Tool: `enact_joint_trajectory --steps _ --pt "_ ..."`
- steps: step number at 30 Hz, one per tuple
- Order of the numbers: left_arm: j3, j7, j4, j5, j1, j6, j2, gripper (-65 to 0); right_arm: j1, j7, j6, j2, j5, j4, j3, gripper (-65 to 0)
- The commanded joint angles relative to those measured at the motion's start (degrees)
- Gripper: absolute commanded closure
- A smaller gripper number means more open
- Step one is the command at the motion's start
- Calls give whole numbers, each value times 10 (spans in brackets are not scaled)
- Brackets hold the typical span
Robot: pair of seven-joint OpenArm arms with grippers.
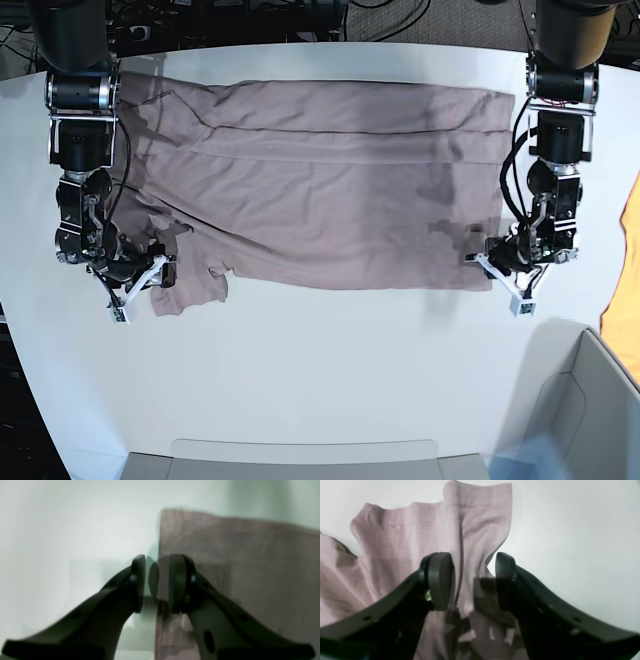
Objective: Fold the T-shirt properly
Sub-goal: 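Grasp the hem corners with both grippers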
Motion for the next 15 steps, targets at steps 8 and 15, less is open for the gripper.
enact_joint_trajectory --steps 8,15 --pt "0 10 3 -59 -12 -6 4 -174 4 -28 -5 2 -13 -2 -2 -291" --pt "-1 10 4 -100 -12 -8 7 -172 4 -28 -5 2 -13 -2 -2 -291"
